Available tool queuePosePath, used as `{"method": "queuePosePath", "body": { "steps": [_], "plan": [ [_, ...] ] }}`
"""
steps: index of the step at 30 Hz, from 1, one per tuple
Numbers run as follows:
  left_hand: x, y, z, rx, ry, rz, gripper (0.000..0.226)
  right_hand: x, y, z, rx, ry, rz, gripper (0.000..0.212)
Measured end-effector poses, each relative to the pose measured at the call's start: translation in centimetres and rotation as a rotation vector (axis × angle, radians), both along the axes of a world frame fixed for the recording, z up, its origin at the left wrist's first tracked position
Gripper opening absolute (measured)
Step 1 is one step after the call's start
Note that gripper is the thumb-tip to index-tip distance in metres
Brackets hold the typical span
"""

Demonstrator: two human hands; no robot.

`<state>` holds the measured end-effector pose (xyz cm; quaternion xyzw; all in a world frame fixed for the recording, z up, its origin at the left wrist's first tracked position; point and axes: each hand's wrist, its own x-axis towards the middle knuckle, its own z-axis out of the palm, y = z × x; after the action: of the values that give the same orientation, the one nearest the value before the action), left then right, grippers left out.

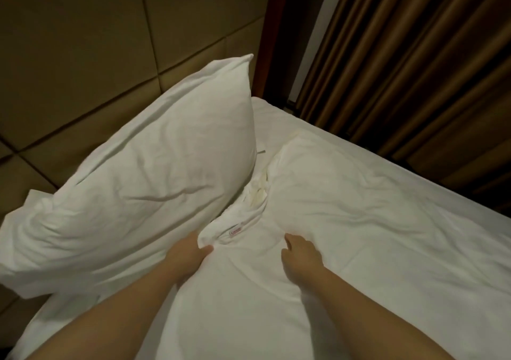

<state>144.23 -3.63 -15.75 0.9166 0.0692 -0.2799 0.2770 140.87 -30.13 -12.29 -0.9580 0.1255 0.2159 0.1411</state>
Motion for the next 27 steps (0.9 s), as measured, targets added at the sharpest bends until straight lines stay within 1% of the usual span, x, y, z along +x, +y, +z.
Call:
{"method": "queuePosePath", "body": {
  "steps": [3,7,8,10,11,12,13,15,16,19,20,21,22,23,25,27],
  "plan": [
    [-0.3,-0.1,-0.4,-0.019,-0.01,0.027,0.051,-0.5,0.2,-0.5,-0.048,-0.013,0.052,0.047],
    [-1.7,0.1,0.7,-0.14,-0.059,0.126,0.05,-1.9,1.5,-0.4,-0.021,-0.026,-0.003,0.052],
    [-2.3,0.7,1.0,-0.185,-0.042,0.137,0.056,-2.4,1.7,-0.4,0.014,-0.031,-0.046,0.052],
    [-3.7,2.3,1.3,-0.24,0.027,0.104,0.084,-3.3,1.9,-0.2,0.088,-0.057,-0.121,0.052],
    [-4.5,3.1,1.6,-0.256,0.083,0.071,0.096,-3.7,1.8,0.0,0.119,-0.068,-0.14,0.052],
    [-5.0,3.7,2.1,-0.287,0.156,0.038,0.103,-4.1,1.6,0.3,0.149,-0.072,-0.15,0.052],
    [-5.2,4.0,3.0,-0.329,0.243,0.008,0.104,-4.6,1.2,0.6,0.179,-0.071,-0.161,0.054],
    [-4.2,4.0,5.6,-0.423,0.355,-0.031,0.092,-5.6,0.1,1.4,0.246,-0.095,-0.197,0.056],
    [-3.4,4.0,6.9,-0.461,0.374,-0.035,0.088,-6.1,-0.6,1.6,0.276,-0.115,-0.218,0.057],
    [-1.7,3.9,10.0,-0.529,0.362,-0.038,0.091,-7.8,-2.2,2.0,0.296,-0.157,-0.237,0.06],
    [-1.8,3.6,10.3,-0.498,0.347,-0.039,0.087,-8.3,-2.5,2.0,0.29,-0.156,-0.237,0.06],
    [-2.3,3.4,10.2,-0.421,0.315,-0.047,0.082,-9.1,-2.4,2.1,0.286,-0.141,-0.236,0.061],
    [-3.4,3.4,9.3,-0.317,0.283,-0.062,0.083,-9.8,-2.3,2.1,0.284,-0.118,-0.229,0.061],
    [-4.9,3.5,8.4,-0.263,0.279,-0.078,0.09,-10.6,-1.9,2.0,0.285,-0.095,-0.214,0.061],
    [-8.1,4.5,6.3,-0.266,0.362,-0.024,0.104,-12.0,-0.6,1.9,0.268,-0.072,-0.152,0.06],
    [-10.4,5.9,5.2,-0.289,0.411,0.043,0.099,-12.8,1.0,1.8,0.229,-0.051,-0.071,0.059]
  ]
}}
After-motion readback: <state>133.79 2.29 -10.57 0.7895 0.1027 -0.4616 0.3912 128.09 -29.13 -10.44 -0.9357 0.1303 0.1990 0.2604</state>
